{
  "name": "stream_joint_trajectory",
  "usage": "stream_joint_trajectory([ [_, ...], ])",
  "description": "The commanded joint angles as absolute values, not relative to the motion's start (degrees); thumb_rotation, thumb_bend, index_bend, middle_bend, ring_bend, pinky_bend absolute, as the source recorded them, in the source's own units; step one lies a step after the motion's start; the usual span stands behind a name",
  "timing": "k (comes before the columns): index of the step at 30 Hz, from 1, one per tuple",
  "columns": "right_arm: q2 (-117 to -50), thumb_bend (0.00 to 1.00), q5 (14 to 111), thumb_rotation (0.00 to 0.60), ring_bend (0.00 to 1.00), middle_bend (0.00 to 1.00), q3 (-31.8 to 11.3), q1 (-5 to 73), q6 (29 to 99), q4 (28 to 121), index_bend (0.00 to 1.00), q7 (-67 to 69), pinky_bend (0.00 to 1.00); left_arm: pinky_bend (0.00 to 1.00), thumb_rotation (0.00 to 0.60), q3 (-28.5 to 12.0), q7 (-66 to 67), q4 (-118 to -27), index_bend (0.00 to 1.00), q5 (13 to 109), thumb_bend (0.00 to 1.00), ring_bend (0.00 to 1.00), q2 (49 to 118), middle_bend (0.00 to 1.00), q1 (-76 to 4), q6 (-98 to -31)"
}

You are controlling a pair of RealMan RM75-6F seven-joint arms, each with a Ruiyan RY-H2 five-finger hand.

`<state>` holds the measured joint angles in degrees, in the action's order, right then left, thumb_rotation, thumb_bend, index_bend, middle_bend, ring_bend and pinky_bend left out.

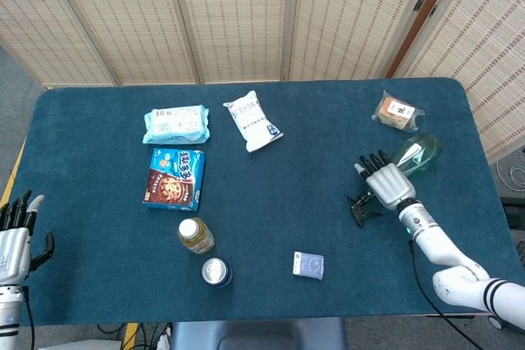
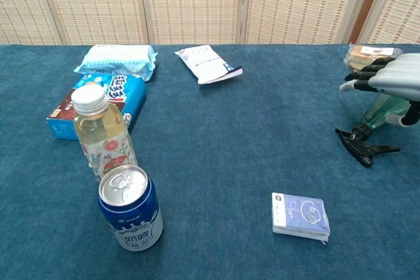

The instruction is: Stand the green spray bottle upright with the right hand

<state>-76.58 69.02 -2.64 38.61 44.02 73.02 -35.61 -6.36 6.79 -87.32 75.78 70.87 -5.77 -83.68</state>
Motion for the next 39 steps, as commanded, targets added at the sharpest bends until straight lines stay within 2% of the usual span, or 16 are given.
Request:
stream_joint_trajectory([
  [1, -77.4, 0.3, 69.2, 0.6, 0.0, 0.0, -2.0, 38.7, 43.6, 72.0, 0.0, -34.9, 0.0, 0.0, 0.6, -6.3, 6.6, -87.1, 0.05, 75.9, 0.51, 0.0, 71.1, 0.0, -5.7, -83.8],
  [14, -80.6, 0.3, 70.5, 0.6, 0.0, 0.01, -0.3, 38.7, 42.8, 66.7, 0.0, -31.5, 0.0, 0.0, 0.6, -6.0, 6.6, -86.5, 0.05, 76.1, 0.51, 0.0, 71.6, 0.0, -5.2, -84.2],
  [17, -81.8, 0.32, 71.7, 0.6, 0.0, 0.07, 0.1, 38.8, 42.9, 64.3, 0.0, -30.6, 0.08, 0.0, 0.6, -6.0, 6.6, -86.1, 0.05, 76.1, 0.51, 0.0, 71.9, 0.0, -5.3, -83.8],
  [18, -82.2, 0.33, 71.9, 0.6, 0.0, 0.11, 0.2, 38.8, 42.9, 63.5, 0.01, -30.2, 0.14, 0.0, 0.6, -6.0, 6.6, -85.9, 0.05, 76.1, 0.51, 0.0, 72.0, 0.0, -5.3, -83.7],
  [20, -83.1, 0.34, 72.4, 0.6, 0.01, 0.15, 0.3, 38.8, 42.6, 61.9, 0.04, -29.3, 0.18, 0.0, 0.6, -6.0, 6.3, -85.4, 0.05, 76.0, 0.51, 0.0, 72.3, 0.0, -5.5, -83.4],
  [28, -84.9, 0.37, 73.1, 0.6, 0.16, 0.31, 0.1, 39.3, 42.5, 59.2, 0.22, -28.3, 0.35, 0.0, 0.6, -6.0, 5.1, -83.4, 0.05, 75.7, 0.51, 0.0, 73.0, 0.0, -5.7, -82.3],
  [39, -84.1, 0.37, 75.2, 0.6, 0.23, 0.4, -0.7, 39.2, 45.8, 61.6, 0.32, -27.4, 0.38, 0.0, 0.6, -6.0, 5.2, -83.1, 0.05, 75.4, 0.51, 0.0, 73.2, 0.0, -5.7, -81.8],
])
